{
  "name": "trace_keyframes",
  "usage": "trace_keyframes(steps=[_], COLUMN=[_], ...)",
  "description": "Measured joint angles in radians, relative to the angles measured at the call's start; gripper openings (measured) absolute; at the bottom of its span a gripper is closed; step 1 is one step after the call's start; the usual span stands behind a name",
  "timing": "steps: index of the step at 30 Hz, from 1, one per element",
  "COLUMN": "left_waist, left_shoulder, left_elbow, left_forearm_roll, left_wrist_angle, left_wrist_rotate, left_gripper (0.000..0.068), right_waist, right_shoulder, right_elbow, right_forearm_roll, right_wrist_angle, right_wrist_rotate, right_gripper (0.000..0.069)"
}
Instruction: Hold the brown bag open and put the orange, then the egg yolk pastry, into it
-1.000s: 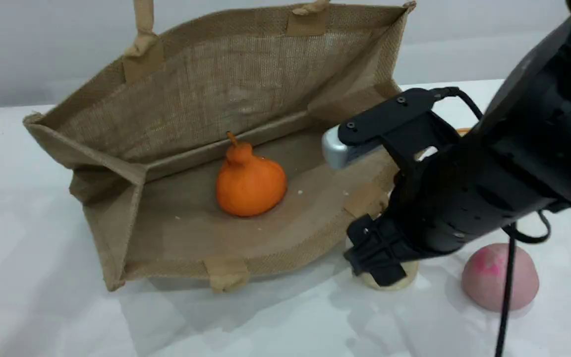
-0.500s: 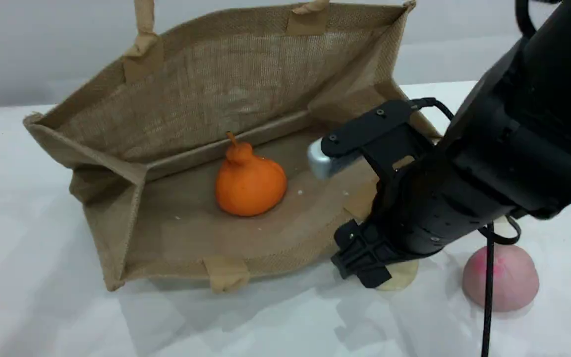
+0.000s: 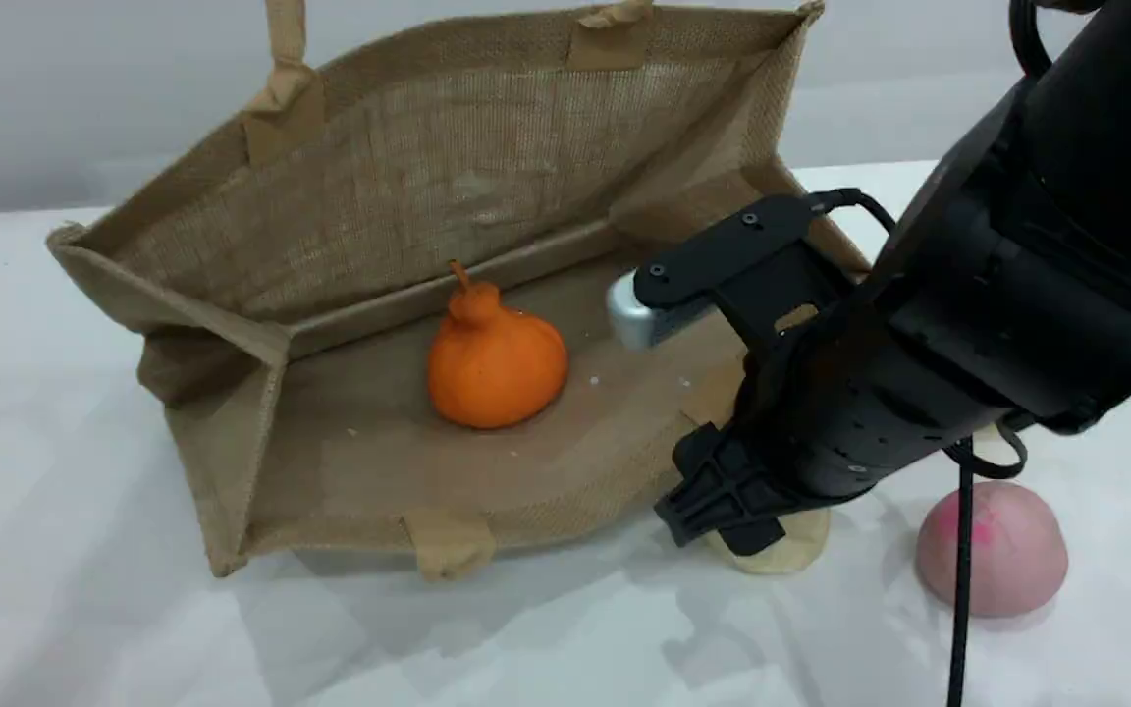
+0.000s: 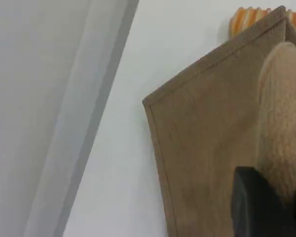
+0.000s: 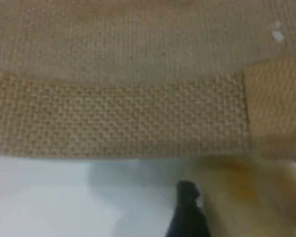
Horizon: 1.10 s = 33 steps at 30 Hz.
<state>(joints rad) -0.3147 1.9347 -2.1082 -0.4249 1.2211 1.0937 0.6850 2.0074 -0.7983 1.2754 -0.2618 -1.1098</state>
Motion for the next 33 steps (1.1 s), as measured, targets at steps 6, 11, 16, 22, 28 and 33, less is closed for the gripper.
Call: trace_keyframes(steps=[6,11,16,22,28,33], left_waist=[0.0,0.0,0.0,0.0,0.0,0.0], left_shoulder=[0.0,0.0,0.0,0.0,0.0,0.0], left_elbow=[0.0,0.0,0.0,0.0,0.0,0.0], left_forearm_roll=[0.0,0.001,0.001,0.001,0.001,0.0], left_wrist_angle=[0.0,0.0,0.0,0.0,0.0,0.0], left_wrist_rotate=[0.0,0.0,0.0,0.0,0.001,0.001], left_gripper=[0.0088,0.0088,0.0088,0.0088,0.0088,0.0088], right_waist=[0.0,0.0,0.0,0.0,0.0,0.001], right_shoulder=[0.043,0.052,0.052,0.053,0.009,-0.083], right_elbow=[0.0,-0.001,-0.001,0.0,0.034,0.107], right_forearm_roll=[-0.008,-0.008,-0.005,-0.003,0.018,0.055], right_wrist_angle=[0.003,0.002,0.005,0.006,0.007,0.007], right_wrist_rotate=[0.0,0.001,0.001,0.001,-0.002,-0.002], right_gripper=[0.0377,0.0337,0.0221,0.0073,0.0042,0.0039])
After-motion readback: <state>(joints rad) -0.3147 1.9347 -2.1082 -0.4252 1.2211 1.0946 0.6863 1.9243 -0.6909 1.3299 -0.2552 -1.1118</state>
